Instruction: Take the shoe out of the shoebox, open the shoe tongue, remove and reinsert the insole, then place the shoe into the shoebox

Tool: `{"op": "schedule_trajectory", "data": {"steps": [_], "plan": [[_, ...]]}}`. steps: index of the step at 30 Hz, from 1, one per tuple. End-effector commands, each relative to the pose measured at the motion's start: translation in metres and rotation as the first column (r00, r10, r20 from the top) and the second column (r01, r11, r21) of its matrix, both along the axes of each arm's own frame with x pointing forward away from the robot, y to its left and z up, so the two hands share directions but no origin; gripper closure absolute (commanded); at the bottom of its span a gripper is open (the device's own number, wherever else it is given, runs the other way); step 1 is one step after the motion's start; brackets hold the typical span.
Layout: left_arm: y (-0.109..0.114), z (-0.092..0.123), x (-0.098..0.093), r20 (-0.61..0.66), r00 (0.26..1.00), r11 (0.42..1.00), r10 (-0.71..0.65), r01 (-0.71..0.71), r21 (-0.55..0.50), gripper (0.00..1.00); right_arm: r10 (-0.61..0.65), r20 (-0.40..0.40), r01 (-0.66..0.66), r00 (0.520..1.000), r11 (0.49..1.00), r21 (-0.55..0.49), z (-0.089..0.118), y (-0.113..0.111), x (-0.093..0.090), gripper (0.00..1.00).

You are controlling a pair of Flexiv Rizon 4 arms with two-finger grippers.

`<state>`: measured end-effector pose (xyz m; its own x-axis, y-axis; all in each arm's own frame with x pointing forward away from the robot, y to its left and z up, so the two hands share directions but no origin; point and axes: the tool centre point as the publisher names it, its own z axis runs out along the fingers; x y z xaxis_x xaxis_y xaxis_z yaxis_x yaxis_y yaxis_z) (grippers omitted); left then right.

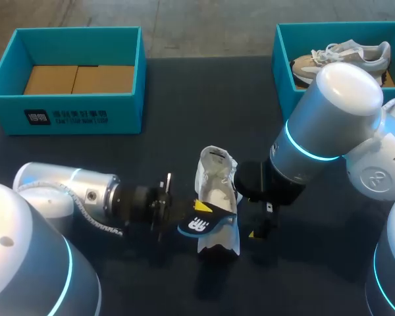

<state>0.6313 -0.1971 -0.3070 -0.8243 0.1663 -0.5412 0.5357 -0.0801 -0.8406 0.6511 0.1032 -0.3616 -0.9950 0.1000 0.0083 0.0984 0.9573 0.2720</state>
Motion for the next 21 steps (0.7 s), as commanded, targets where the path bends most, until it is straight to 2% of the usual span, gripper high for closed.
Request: {"op": "schedule_trajectory", "data": {"steps": [1, 21], "plan": [[-0.002, 0.000, -0.003, 0.009, 1.000, 1.000, 0.025, -0.025, 0.001, 1.00, -0.002, 0.003, 0.002, 1.000, 1.000, -0.003, -0.001, 0.001, -0.001, 0.00], [-0.010, -0.013, 0.007, 0.091, 0.992, 0.994, 0.084, -0.089, 0.057, 1.00, -0.002, 0.003, 0.002, 1.000, 1.000, -0.003, -0.001, 0.001, -0.001, 0.00]]}}
